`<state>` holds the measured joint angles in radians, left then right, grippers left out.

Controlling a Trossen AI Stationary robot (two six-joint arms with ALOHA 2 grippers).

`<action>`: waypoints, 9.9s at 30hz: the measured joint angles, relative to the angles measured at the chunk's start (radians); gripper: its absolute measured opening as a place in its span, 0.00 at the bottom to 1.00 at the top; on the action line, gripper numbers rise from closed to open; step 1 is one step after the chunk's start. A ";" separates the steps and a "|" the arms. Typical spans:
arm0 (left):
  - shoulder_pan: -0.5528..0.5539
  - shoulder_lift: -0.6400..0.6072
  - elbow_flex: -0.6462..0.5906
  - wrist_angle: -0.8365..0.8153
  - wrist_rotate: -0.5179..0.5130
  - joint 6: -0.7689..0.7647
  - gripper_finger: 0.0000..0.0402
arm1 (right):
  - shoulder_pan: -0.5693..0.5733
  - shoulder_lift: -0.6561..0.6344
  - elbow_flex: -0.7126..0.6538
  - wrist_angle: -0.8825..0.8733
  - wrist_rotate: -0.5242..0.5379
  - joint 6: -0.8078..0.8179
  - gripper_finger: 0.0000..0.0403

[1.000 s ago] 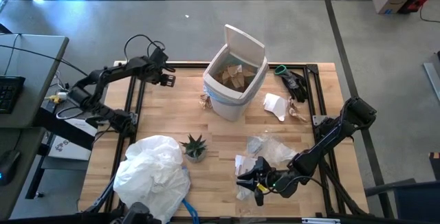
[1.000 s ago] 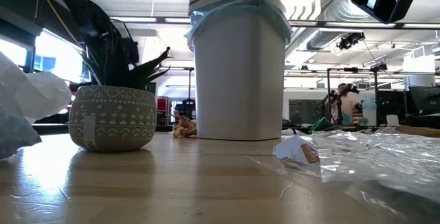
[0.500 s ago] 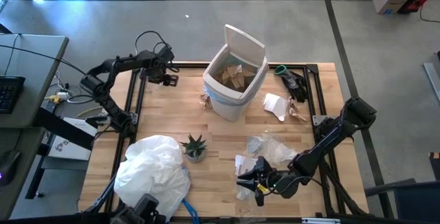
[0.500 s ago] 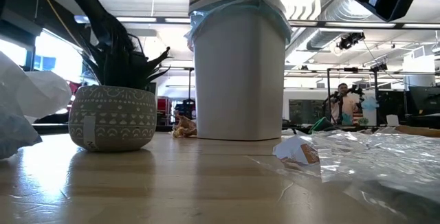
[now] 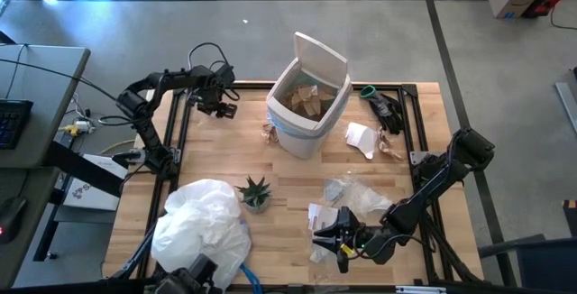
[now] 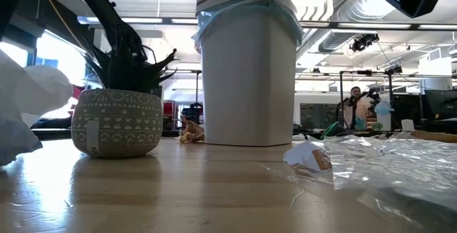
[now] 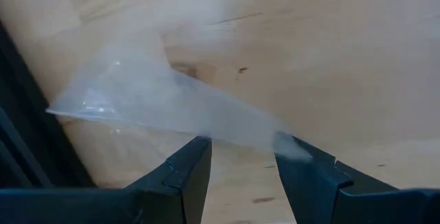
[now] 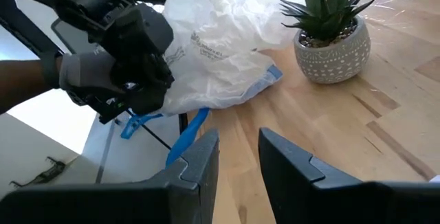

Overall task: Place trash/remove bag and relplace
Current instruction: Put the transparent plastic into the trash bin, then put the brown napkin into the trash bin

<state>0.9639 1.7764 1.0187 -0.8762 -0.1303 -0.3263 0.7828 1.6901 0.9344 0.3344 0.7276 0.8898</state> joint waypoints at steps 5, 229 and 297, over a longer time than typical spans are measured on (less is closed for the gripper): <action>-0.019 0.011 -0.004 0.030 0.161 -0.006 0.32 | 0.000 0.000 0.000 0.004 0.002 0.000 0.22; -0.588 -0.342 -0.156 0.516 0.103 0.380 0.38 | -0.097 0.000 0.000 0.077 0.000 -0.131 0.22; -0.629 -0.716 -0.103 0.268 -0.136 0.466 0.00 | -0.104 0.000 0.000 0.055 0.006 -0.105 0.22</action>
<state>0.3349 1.0605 0.9159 -0.6079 -0.2663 0.1401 0.6788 1.6897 0.9348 0.3897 0.7334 0.7845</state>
